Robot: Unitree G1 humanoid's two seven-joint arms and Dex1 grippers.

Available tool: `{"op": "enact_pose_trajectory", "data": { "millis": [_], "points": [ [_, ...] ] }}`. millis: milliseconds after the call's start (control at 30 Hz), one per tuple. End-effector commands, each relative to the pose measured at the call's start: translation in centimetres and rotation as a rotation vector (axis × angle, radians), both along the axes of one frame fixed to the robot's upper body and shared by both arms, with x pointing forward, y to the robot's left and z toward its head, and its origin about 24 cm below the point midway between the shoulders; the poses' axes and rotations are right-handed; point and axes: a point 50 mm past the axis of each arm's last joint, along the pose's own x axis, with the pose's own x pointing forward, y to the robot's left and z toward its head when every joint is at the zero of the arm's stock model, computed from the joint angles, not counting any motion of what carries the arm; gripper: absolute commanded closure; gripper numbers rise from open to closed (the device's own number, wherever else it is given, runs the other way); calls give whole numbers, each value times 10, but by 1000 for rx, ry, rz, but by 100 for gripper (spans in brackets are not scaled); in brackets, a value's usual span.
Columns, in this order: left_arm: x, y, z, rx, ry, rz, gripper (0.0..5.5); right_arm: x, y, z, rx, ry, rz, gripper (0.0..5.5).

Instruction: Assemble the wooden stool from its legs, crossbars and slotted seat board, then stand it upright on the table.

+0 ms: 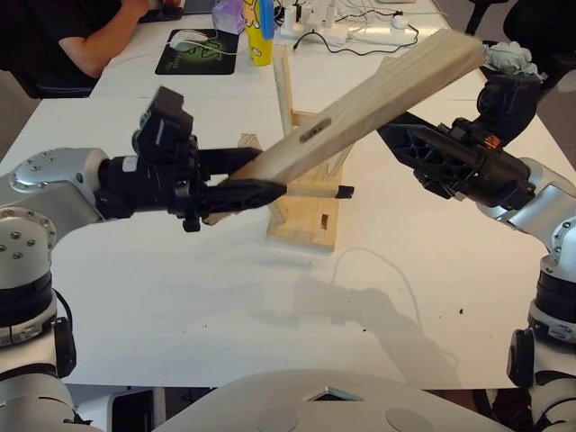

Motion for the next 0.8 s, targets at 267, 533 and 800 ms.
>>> {"op": "enact_pose_trajectory", "data": {
  "millis": [267,533,800],
  "points": [
    [-5,-7,-16,41,69,-121,343,-7,-3,8,-49,-24,172,132],
    [-5,-7,-20,63,87,-143,343,-12,-1,1,-99,-2,241,177],
    [-7,-6,-24,82,111,-154,343,-13,0,0,-119,0,284,310]
  ]
}}
